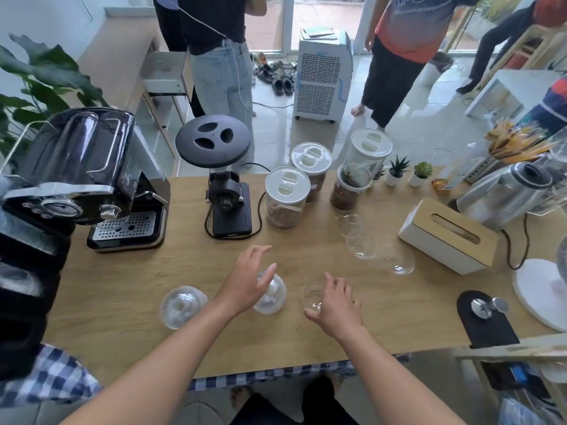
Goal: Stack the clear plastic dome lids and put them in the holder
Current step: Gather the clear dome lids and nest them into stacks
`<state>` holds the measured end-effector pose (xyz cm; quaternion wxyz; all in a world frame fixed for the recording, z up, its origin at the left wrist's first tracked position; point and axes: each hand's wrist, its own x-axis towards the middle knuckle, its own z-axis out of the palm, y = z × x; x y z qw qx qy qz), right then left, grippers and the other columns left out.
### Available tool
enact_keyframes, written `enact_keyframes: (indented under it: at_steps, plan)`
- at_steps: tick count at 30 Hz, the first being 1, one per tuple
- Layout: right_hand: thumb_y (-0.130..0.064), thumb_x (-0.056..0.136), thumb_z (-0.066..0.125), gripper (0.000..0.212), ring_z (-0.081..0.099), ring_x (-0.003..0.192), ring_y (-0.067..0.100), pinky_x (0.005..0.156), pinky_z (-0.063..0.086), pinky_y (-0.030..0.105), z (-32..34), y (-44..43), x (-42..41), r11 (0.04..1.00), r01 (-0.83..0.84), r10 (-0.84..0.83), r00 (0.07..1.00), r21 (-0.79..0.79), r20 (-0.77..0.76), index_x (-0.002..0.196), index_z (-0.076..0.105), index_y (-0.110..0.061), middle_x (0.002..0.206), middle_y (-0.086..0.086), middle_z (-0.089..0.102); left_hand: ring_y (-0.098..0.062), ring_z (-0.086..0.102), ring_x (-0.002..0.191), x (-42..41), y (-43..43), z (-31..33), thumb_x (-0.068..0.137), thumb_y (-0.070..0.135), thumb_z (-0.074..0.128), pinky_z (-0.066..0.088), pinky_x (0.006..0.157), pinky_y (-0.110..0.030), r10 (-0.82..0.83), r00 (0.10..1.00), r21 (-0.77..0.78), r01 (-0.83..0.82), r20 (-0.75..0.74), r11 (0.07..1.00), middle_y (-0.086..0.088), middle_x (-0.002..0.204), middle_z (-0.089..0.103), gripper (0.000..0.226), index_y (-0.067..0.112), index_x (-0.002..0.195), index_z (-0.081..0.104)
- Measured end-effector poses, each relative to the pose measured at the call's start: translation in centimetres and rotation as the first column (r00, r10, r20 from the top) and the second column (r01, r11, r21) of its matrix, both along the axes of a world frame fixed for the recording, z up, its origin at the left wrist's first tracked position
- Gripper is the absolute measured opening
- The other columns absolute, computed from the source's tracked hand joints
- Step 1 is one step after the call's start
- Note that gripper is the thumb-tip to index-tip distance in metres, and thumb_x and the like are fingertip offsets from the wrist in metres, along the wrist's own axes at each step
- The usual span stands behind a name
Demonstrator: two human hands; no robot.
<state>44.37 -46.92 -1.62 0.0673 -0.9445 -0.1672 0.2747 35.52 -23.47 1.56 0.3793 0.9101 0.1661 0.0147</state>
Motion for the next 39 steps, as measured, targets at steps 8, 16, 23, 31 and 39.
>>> enact_keyframes:
  at_steps: [8, 16, 23, 31, 39]
  plan:
    - [-0.065, 0.084, 0.081, 0.113, 0.056, 0.136, 0.038, 0.106, 0.052, 0.052, 0.5, -4.5, 2.9, 0.983, 0.095, -0.098, 0.995, 0.158, 0.013, 0.167, 0.023, -0.015, 0.155, 0.008, 0.037, -0.021, 0.056, 0.134, 7.3, -3.7, -1.0, 0.108, 0.022, 0.067, 0.047, 0.12, -0.041, -0.167, 0.984, 0.123, 0.159, 0.058, 0.98, -0.001, 0.141, 0.065, 0.039, 0.014, 0.146, 0.067]
    - [-0.054, 0.082, 0.088, 0.119, 0.038, 0.154, 0.03, 0.125, 0.041, 0.044, 0.7, -11.4, 8.1, 0.932, 0.211, -0.205, 0.977, 0.295, -0.052, 0.169, 0.021, -0.009, 0.165, 0.009, 0.035, -0.028, 0.043, 0.147, 15.7, -9.6, -4.3, 0.107, 0.021, 0.058, 0.054, 0.109, -0.06, -0.377, 0.905, 0.31, 0.422, -0.198, 0.852, -0.003, 0.157, 0.056, 0.056, 0.018, 0.162, 0.052]
    - [-0.054, 0.085, 0.089, 0.088, 0.046, 0.131, 0.016, 0.111, 0.045, 0.028, 0.3, -14.0, 11.1, 0.94, 0.146, -0.153, 0.988, 0.308, -0.003, 0.151, 0.045, -0.015, 0.133, -0.006, 0.05, -0.029, 0.028, 0.165, 19.9, -14.1, -6.6, 0.111, 0.009, 0.046, 0.045, 0.116, -0.051, -0.397, 0.877, 0.424, 0.478, -0.27, 0.769, -0.003, 0.17, 0.046, 0.052, 0.022, 0.161, 0.053]
    - [-0.079, 0.075, 0.082, 0.119, 0.042, 0.147, 0.019, 0.113, 0.049, 0.044, -0.6, -13.1, 11.7, 0.98, -0.057, 0.048, 0.997, 0.19, 0.053, 0.168, 0.028, -0.027, 0.155, -0.004, 0.042, -0.032, 0.035, 0.162, 20.1, -14.3, -9.1, 0.111, 0.03, 0.057, 0.043, 0.117, -0.052, -0.304, 0.92, 0.379, 0.381, -0.249, 0.843, -0.006, 0.154, 0.062, 0.031, 0.024, 0.135, 0.075]
    - [-0.07, 0.079, 0.082, 0.114, 0.048, 0.141, 0.022, 0.102, 0.05, 0.044, -1.1, -10.2, 10.4, 0.987, -0.154, 0.148, 0.98, 0.038, 0.136, 0.166, 0.024, -0.027, 0.152, -0.002, 0.043, -0.037, 0.075, 0.109, 18.4, -12.1, -8.9, 0.101, 0.018, 0.075, 0.059, 0.098, -0.039, -0.152, 0.987, 0.081, 0.156, -0.053, 0.984, -0.009, 0.109, 0.086, 0.016, 0.013, 0.112, 0.087]
